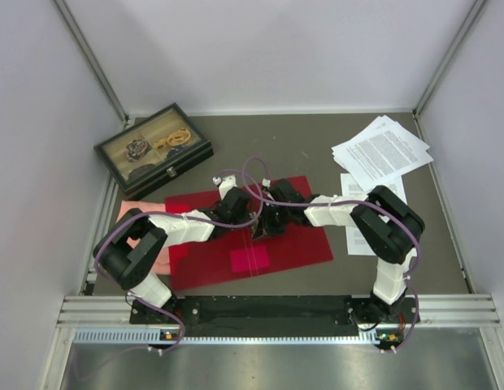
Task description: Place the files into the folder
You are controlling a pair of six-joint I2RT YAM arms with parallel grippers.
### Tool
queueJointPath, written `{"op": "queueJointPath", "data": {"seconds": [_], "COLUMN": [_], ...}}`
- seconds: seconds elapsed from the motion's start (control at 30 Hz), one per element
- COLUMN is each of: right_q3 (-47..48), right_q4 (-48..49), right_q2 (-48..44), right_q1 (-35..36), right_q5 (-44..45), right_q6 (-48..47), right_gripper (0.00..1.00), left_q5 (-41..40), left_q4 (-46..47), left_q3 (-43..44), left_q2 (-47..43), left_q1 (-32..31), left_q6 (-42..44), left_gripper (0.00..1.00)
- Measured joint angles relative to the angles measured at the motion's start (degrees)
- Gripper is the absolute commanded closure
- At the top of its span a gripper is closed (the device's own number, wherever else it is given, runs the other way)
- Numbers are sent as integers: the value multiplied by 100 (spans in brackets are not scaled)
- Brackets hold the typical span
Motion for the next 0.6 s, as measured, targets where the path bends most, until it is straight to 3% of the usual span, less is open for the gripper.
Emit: {"op": "queueJointPath", "data": {"seconds": [0.37,0.6], "right_q3": [68,-129], "right_q4": [-219,-44], "right_q2": [-103,-22], "right_q1": [0,-24], "right_q5": [-142,-83], "right_q6": [-330,-15], "right_gripper": [100,100], "left_q5": [229,254], "left_q4": [17,20], "left_q3": [0,0], "left_q2": [-11,-26], "left_q1": [4,4], "left_q6": [136,291], "left_gripper": [100,100]}}
